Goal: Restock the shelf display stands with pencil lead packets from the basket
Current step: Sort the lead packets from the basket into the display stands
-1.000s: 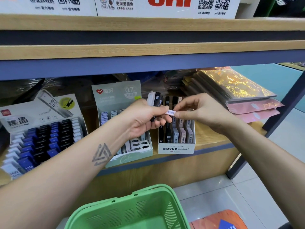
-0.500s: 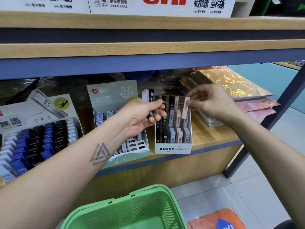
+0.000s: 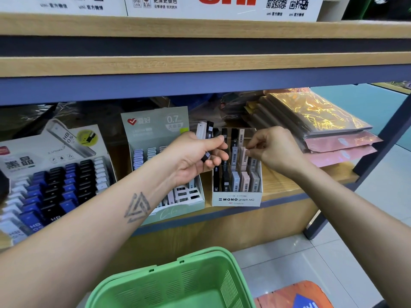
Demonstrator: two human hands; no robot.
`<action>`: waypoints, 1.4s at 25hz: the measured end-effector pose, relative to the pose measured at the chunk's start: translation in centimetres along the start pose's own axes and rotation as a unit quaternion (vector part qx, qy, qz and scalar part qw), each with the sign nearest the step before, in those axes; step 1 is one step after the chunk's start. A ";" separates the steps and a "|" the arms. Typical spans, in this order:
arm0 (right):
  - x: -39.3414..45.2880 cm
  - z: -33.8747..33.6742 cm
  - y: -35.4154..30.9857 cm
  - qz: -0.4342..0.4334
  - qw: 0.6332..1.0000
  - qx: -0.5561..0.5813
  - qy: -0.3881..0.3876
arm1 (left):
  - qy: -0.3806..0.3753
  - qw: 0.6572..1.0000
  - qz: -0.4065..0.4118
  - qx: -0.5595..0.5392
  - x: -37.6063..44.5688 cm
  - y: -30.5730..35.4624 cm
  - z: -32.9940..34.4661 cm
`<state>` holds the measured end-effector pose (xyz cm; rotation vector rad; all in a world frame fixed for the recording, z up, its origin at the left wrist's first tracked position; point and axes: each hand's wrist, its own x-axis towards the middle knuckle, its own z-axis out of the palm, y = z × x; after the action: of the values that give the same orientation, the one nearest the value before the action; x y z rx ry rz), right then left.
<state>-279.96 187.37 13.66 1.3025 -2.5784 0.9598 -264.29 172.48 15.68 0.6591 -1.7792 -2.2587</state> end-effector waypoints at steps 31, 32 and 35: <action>-0.6 -1.8 -1.9 -0.007 0.937 0.307 -0.167 | -0.037 0.999 -0.023 -0.002 -0.3 0.5 -0.8; -0.7 -1.6 -2.1 -0.012 0.936 0.308 -0.169 | -0.026 1.000 -0.009 0.011 -0.3 0.4 -0.8; -0.9 -1.0 -2.4 -0.018 0.942 0.295 -0.157 | 0.000 0.998 0.033 0.051 -0.1 0.1 -0.7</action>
<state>-277.73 187.49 15.32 1.7516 -2.5616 1.7419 -263.93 171.85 15.68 0.6088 -1.8986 -2.1381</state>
